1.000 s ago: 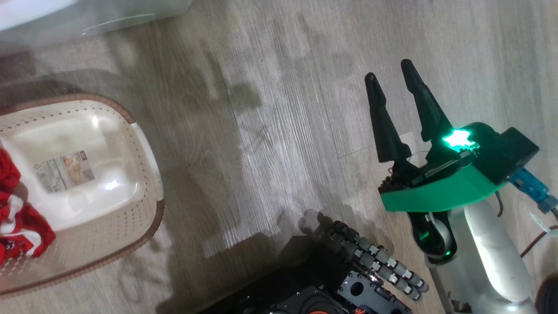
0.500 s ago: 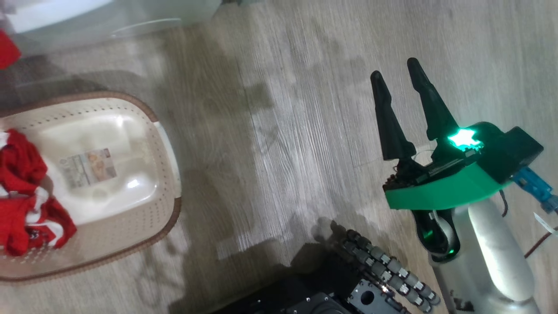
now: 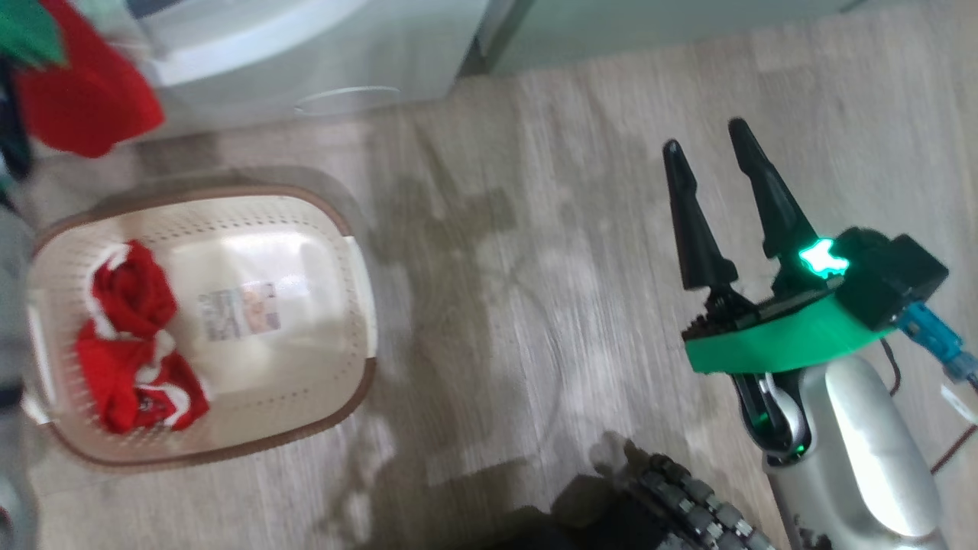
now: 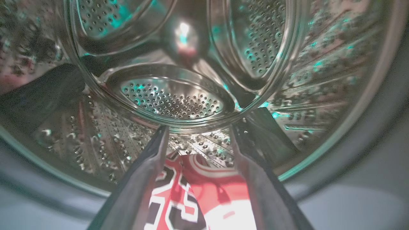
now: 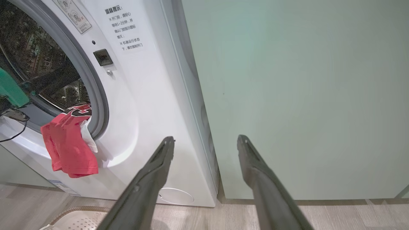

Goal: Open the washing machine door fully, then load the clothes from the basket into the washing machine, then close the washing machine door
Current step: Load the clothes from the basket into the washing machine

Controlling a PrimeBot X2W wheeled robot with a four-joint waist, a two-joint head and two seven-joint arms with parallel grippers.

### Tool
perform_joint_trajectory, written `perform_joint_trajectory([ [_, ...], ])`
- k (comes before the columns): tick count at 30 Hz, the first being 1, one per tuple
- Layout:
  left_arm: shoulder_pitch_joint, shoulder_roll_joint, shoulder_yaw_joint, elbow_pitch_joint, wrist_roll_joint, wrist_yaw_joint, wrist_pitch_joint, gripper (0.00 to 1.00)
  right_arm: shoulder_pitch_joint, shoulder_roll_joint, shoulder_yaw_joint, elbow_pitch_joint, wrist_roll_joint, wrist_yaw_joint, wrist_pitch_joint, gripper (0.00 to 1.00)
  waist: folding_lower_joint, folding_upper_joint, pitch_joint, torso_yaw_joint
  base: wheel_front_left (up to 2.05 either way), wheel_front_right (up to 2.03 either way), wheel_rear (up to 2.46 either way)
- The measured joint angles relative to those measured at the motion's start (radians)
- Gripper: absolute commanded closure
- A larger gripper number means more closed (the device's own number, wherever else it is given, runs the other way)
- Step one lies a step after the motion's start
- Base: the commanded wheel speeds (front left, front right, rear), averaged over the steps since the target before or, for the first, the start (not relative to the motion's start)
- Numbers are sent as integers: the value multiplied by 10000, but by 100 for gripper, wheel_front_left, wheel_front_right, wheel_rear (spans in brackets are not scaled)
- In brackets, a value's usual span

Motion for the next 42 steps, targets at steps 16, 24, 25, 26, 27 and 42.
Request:
perform_joint_trajectory([
  [16, 6298, -447, -573, -5336, 123, 1852, 203, 0, 349, -4, -583, 355, -441, 0, 148, 0, 0, 0, -1365, 1021, 0, 0, 0],
  [24, 7855, -583, -796, -5793, 182, 2144, 96, 0, 930, -4, -945, 405, -654, 0, 403, 0, 0, 0, -2027, 1401, 0, 0, 0],
  [25, 7972, -593, -863, -5791, 180, 2146, 96, 0, 988, -4, -1007, 401, -700, 0, 431, 0, 0, 0, -2098, 1440, 0, 0, 0],
  [26, 8071, -612, -901, -5787, 180, 2148, 90, 0, 1060, -4, -1034, 401, -711, 0, 468, 0, 0, 0, -2173, 1470, 0, 0, 0],
  [27, 8153, -627, -930, -5777, 180, 2148, 90, 0, 1138, -4, -1053, 395, -713, 0, 516, 0, 0, 0, -2252, 1496, 0, 0, 0],
  [42, 8342, -633, -1170, -5484, 176, 2054, 61, 0, 1815, -4, -1254, 153, -715, 0, 855, 0, 0, 0, -2881, 1594, 0, 0, 0],
])
